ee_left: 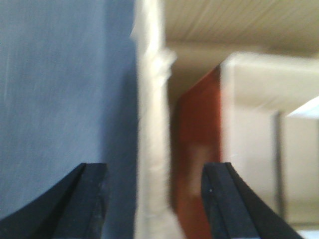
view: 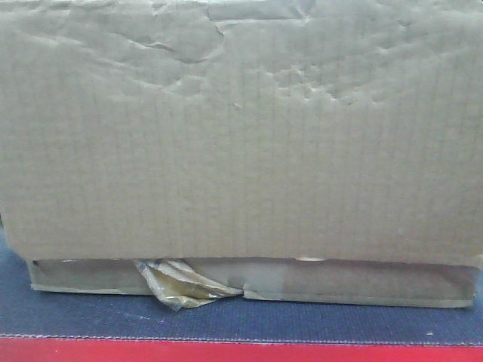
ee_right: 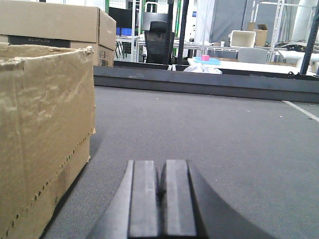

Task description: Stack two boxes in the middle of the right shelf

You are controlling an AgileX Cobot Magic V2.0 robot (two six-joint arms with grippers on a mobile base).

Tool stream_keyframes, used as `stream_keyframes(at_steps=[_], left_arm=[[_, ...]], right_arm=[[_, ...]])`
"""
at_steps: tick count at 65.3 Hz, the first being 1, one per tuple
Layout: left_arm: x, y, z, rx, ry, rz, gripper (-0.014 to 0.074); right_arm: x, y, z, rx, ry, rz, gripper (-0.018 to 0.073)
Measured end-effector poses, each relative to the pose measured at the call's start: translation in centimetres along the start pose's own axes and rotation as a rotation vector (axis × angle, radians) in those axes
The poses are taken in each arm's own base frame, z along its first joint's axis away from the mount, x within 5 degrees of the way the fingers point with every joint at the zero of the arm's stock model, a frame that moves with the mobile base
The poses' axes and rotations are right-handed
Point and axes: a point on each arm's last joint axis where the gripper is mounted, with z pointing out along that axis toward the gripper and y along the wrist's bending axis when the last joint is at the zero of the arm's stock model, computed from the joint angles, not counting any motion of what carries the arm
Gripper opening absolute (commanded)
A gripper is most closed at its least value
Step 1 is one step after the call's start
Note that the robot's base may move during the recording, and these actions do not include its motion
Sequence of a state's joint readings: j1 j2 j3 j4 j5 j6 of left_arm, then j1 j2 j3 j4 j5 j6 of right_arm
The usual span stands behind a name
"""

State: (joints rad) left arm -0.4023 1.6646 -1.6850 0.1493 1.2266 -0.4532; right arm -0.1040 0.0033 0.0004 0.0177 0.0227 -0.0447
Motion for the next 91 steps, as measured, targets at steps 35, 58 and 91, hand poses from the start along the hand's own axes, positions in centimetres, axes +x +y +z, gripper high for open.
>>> stream_keyframes(at_steps=[35,58,91], left_arm=[[1.4,0.2,2.0,-0.024,0.081,0.013,0.0318],[1.4,0.2,2.0,-0.025,0.081,0.034,0.0318],[1.4,0.2,2.0,-0.026,0.080,0.043,0.0318]], right_arm=[[0.0,0.0,0.0,0.000,0.000,0.000,-0.0162],[-0.4,0.0,0.0,0.002,-0.044,0.000,-0.0162],[-7.6,-0.1,0.3,0.006,0.181,0.206,-0.0162]])
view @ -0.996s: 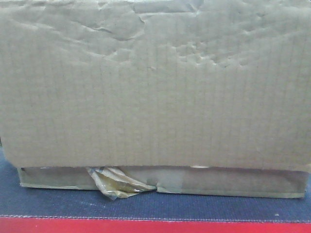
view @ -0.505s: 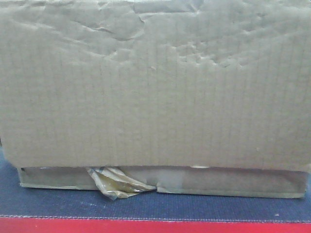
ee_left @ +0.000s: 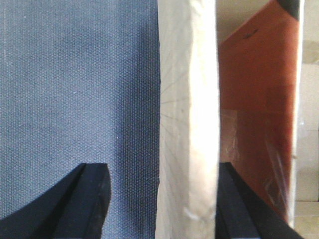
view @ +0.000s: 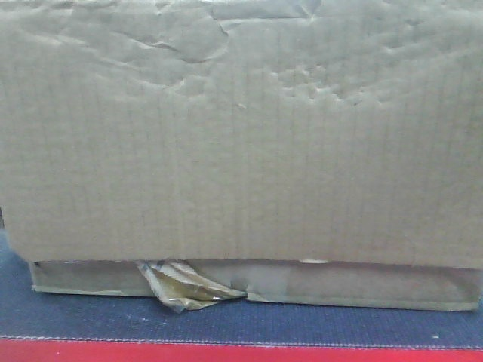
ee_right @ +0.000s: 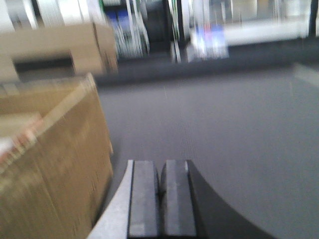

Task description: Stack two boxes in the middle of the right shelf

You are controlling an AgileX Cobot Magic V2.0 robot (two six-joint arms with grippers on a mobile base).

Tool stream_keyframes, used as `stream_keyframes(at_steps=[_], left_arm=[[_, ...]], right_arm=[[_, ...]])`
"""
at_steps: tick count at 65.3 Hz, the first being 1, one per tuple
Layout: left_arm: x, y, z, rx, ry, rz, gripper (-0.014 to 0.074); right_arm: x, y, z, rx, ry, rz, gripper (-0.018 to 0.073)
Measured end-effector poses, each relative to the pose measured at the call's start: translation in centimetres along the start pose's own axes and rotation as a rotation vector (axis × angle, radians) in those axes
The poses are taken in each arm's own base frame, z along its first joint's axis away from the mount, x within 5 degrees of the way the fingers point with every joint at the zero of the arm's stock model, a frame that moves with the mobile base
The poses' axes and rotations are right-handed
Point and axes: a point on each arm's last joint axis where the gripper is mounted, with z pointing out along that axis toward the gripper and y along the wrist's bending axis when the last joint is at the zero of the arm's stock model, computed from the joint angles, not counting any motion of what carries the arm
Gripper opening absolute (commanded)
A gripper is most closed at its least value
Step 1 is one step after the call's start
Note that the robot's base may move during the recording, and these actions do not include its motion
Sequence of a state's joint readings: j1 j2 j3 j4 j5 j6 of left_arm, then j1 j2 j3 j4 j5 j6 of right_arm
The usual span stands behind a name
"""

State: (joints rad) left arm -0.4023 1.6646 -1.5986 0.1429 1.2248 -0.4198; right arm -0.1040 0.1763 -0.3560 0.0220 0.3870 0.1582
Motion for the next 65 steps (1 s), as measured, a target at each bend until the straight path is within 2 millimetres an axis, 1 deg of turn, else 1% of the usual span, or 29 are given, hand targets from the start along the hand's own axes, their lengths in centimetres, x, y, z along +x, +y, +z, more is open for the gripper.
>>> stream_keyframes(at_steps=[6,15,22,29,39,47,48,52,56,65], left_arm=[[0.0,0.0,0.0,0.000,0.000,0.000,0.0318],[0.0,0.0,0.0,0.000,0.000,0.002,0.0318],[0.0,0.0,0.0,0.000,0.000,0.002,0.0318],[0.0,0.0,0.0,0.000,0.000,0.002,0.0318],[0.0,0.0,0.0,0.000,0.000,0.002,0.0318],[0.0,0.0,0.0,0.003,0.001,0.000,0.0318],[0.0,0.0,0.0,0.003,0.001,0.000,0.0318],[0.0,0.0,0.0,0.005,0.002,0.000,0.0318],[0.0,-0.1,0.0,0.006,0.003,-0.001,0.0318],[0.0,-0.1,0.0,0.006,0.003,-0.001,0.0318]], right_arm=[[-0.8,0.2,1.3,0.031,0.185,0.005,-0.0162],[-1.5,0.3,4.1,0.081,0.477,0.012,-0.0162],[-2.2,0.4,6.2,0.107,0.639,0.010,-0.0162],[-2.2,0.4,8.6,0.127,0.749,0.011,-0.0162],[-1.9,0.3,11.7,0.143,0.839,0.013,-0.0160],[-2.9,0.5,13.8,0.155,0.914,0.013,-0.0158],[-3.4,0.6,14.1,0.155,0.911,0.013,-0.0158],[-4.2,0.7,15.0,0.158,0.923,0.015,-0.0158],[-5.6,1.1,15.8,0.157,0.906,0.027,-0.0158],[-8.6,2.7,16.5,0.156,0.853,0.016,-0.0158]])
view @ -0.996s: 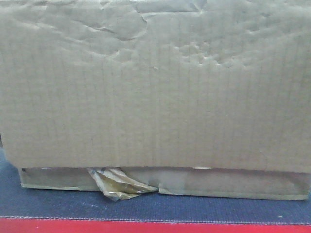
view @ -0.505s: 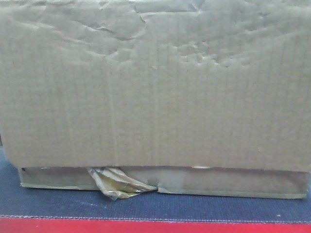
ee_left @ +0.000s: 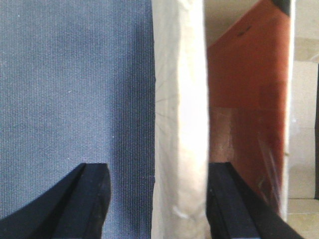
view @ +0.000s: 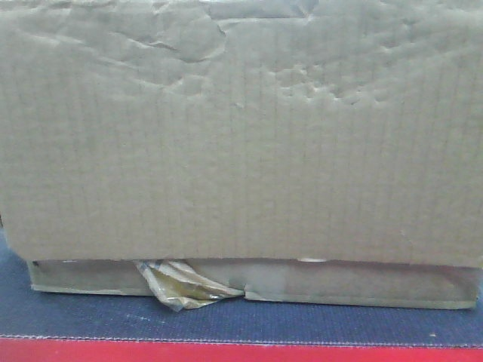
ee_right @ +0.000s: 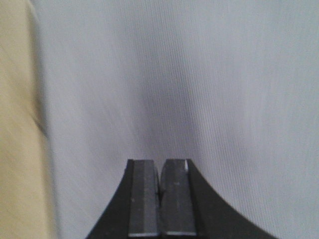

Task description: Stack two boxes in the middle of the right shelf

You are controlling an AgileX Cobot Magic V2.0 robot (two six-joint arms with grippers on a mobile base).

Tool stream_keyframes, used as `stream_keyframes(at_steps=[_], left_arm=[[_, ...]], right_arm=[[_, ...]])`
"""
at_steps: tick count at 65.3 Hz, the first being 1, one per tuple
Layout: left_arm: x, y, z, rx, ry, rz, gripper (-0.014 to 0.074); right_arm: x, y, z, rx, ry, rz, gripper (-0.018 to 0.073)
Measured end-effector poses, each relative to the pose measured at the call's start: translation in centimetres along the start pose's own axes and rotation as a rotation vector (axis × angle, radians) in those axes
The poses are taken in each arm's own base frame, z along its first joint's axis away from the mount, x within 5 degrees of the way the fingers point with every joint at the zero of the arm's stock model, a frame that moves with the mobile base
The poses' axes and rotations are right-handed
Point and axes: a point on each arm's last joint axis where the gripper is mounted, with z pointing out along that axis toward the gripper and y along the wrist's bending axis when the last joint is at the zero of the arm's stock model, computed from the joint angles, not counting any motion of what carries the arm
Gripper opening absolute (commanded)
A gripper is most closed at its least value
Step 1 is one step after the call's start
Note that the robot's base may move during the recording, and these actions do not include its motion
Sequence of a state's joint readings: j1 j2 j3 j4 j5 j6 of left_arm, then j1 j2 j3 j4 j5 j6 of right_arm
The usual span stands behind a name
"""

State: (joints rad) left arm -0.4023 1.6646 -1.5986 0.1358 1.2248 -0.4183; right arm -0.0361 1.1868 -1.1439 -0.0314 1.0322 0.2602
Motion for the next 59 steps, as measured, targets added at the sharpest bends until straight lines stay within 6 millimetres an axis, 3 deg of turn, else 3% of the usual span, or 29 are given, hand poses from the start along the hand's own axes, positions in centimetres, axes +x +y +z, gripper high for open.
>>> stream_keyframes(at_steps=[17,21,26,31,36,49,59], left_arm=[[0.0,0.0,0.0,0.000,0.000,0.000,0.0318],[0.0,0.0,0.0,0.000,0.000,0.000,0.0318],[0.0,0.0,0.0,0.000,0.000,0.000,0.0318],[0.0,0.0,0.0,0.000,0.000,0.000,0.0318],[0.0,0.0,0.0,0.000,0.000,0.000,0.0318],[0.0,0.0,0.0,0.000,0.000,0.000,0.0318],[0.0,0.0,0.0,0.000,0.000,0.000,0.0318]], right_arm=[[-1.6,4.8,-4.5,-0.069,-0.066,-0.079,-0.0151],[-1.7,5.9,-5.1,-0.099,-0.078,-0.105,-0.0100],[-1.8,6.7,-5.4,-0.118,-0.081,-0.121,0.0050],[-2.0,7.1,-5.0,-0.116,-0.071,-0.119,0.0218],[-2.1,7.4,-4.1,-0.098,-0.039,-0.112,0.0295],[-1.7,9.1,-1.2,-0.067,0.088,-0.133,0.0298],[-1.3,10.8,-0.4,-0.089,0.124,-0.166,0.0298]])
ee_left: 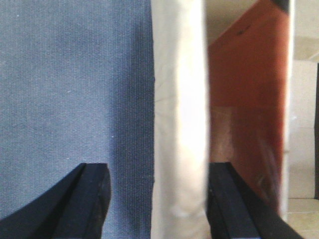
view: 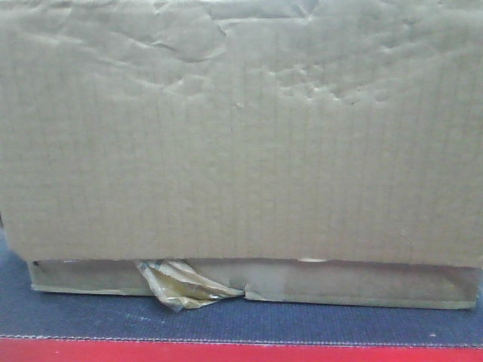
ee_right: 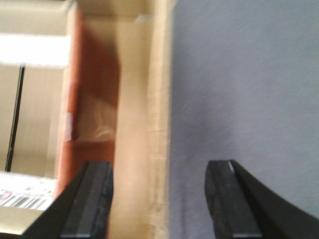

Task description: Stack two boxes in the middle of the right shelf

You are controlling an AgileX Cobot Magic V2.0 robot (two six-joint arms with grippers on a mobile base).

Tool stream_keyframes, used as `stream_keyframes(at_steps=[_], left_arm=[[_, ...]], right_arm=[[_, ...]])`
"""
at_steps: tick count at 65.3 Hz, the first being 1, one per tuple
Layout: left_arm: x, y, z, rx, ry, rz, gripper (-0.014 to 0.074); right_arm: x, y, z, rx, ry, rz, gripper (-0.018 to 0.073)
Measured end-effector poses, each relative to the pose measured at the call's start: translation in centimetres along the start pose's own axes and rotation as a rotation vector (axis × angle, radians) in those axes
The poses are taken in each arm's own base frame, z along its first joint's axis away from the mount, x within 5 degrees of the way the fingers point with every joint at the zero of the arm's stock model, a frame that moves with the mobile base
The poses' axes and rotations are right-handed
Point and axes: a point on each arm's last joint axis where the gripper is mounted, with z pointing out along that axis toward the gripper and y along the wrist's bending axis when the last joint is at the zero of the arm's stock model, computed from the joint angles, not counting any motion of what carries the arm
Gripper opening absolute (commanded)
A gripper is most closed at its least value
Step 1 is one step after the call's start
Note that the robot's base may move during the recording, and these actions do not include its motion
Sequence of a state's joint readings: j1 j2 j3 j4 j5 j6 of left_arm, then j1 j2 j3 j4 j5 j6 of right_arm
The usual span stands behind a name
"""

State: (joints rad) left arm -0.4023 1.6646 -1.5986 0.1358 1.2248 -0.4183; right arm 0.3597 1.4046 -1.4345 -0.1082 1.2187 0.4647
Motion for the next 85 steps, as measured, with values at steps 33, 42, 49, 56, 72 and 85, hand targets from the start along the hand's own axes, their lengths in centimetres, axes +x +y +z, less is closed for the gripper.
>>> stream_keyframes(at_steps=[33,42,49,56,72,85], left_arm=[[0.0,0.0,0.0,0.001,0.000,0.000,0.0318],[0.0,0.0,0.0,0.001,0.000,0.000,0.0318],[0.0,0.0,0.0,0.001,0.000,0.000,0.0318],[0.0,0.0,0.0,0.001,0.000,0.000,0.0318],[0.0,0.0,0.0,0.001,0.000,0.000,0.0318],[0.0,0.0,0.0,0.002,0.001,-0.001,0.0318]], right_arm=[[-0.5,0.5,2.7,0.059,0.056,-0.026,0.0331],[-0.6,0.5,3.2,0.065,0.067,-0.027,0.0329],[-0.6,0.6,3.4,0.067,0.070,-0.027,0.0328],[-0.7,0.6,3.9,0.074,0.085,-0.029,0.0328],[-0.7,0.8,4.5,0.081,0.101,-0.031,0.0241],[-0.7,0.8,4.9,0.084,0.108,-0.032,0.0167]])
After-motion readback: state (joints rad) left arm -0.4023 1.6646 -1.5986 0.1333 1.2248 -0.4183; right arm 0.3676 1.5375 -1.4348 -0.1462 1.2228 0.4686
